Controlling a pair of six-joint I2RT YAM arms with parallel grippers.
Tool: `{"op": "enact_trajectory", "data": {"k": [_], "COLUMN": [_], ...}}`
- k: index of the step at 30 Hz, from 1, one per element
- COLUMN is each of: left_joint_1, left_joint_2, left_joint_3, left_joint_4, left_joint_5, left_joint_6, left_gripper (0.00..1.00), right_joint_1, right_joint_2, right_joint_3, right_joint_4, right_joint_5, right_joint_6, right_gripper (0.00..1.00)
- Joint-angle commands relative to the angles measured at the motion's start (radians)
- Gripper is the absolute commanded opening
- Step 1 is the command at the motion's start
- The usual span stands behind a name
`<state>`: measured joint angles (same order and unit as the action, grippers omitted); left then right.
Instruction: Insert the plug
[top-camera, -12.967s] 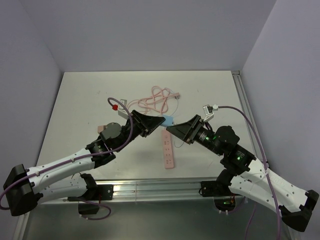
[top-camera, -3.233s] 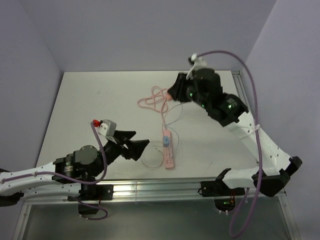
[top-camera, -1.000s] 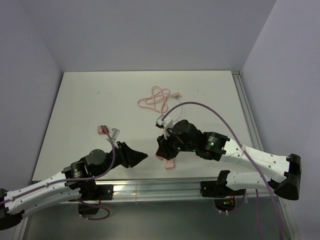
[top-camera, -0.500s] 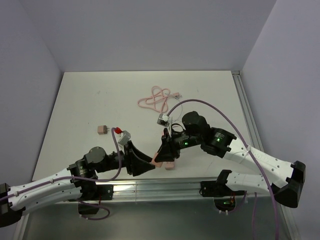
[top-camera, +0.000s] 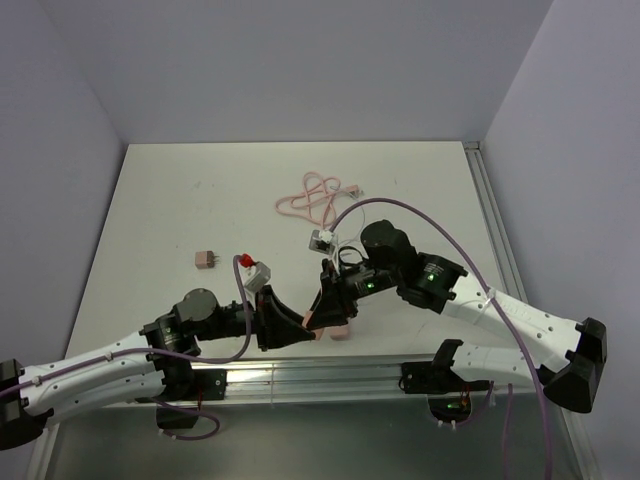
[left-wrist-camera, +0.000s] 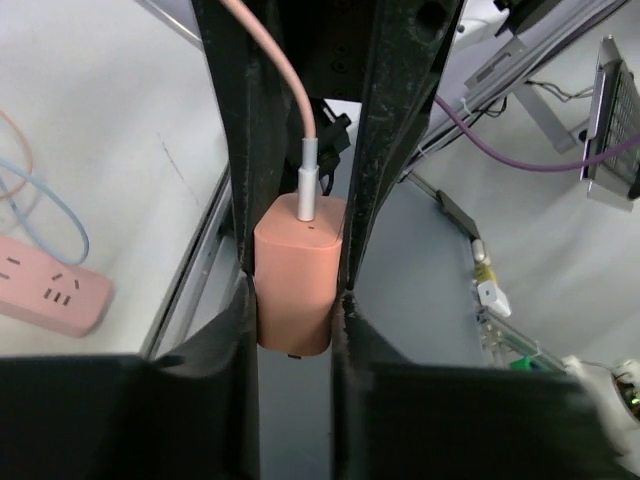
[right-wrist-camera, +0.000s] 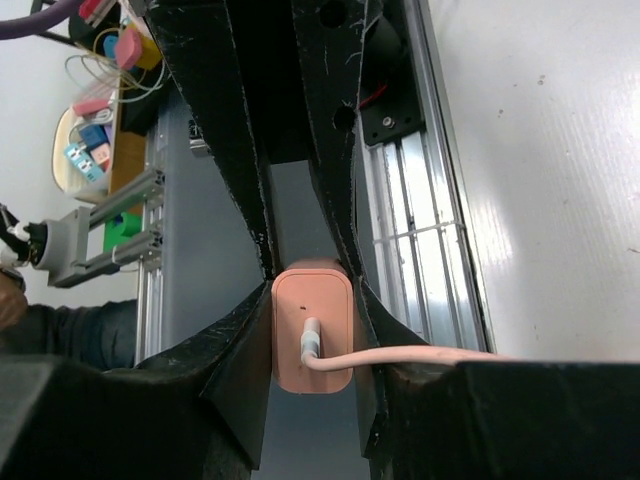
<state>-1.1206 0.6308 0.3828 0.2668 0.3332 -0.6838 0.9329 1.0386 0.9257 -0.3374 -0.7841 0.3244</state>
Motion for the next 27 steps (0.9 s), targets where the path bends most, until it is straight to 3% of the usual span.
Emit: {"op": "enact_trajectory", "data": {"k": [1, 3, 4, 7, 11, 14, 17, 27], "left_joint_1": [0.002, 0.002, 0.002, 0.002, 0.002, -0.007, -0.025, -0.081], "left_joint_2": [0.003, -0.009, -0.017, -0.045, -0.083, -0.089, -0.048, 0.096], "left_joint_3": [0.064, 0.068, 0.070, 0.068, 0.022, -0.034, -0.024, 0.021], "left_joint_4": [-0.006, -0.046, -0.081, -0.116, -0.033, 0.087, 0.106, 0.198], "left_joint_5": [-0.046, -0.095, -0.158, -0.287, -0.378, -0.449, -0.555, -0.634], "left_joint_6": [0.033, 0.041, 0.050, 0.069, 0.122, 0.208, 0.280, 0.457], "left_gripper": [0.00, 0.00, 0.00, 0.00, 0.00, 0.00, 0.00, 0.00], "right_joint_1": [-0.011, -0.025, -0.028, -0.043, -0.051, -0.051, -0.051, 0.015], "right_joint_2": [-0.006, -0.009, -0.015, -0.026, -0.037, -0.049, -0.052, 0.064], "right_joint_3": [0.027, 0.051, 0.061, 0.105, 0.160, 0.189, 0.209, 0.309], "right_joint_4": [0.012, -0.047, -0.075, -0.204, -0.320, -0.336, -0.331, -0.368], "right_joint_5": [0.087, 0.158, 0.265, 0.456, 0.583, 0.614, 0.643, 0.749], "right_joint_6": [0.060, 0.099, 0.116, 0.208, 0.310, 0.376, 0.435, 0.473], "right_gripper": [0.38, 0.51, 0.62, 0.72, 0.75, 0.77, 0.77, 0.70]}}
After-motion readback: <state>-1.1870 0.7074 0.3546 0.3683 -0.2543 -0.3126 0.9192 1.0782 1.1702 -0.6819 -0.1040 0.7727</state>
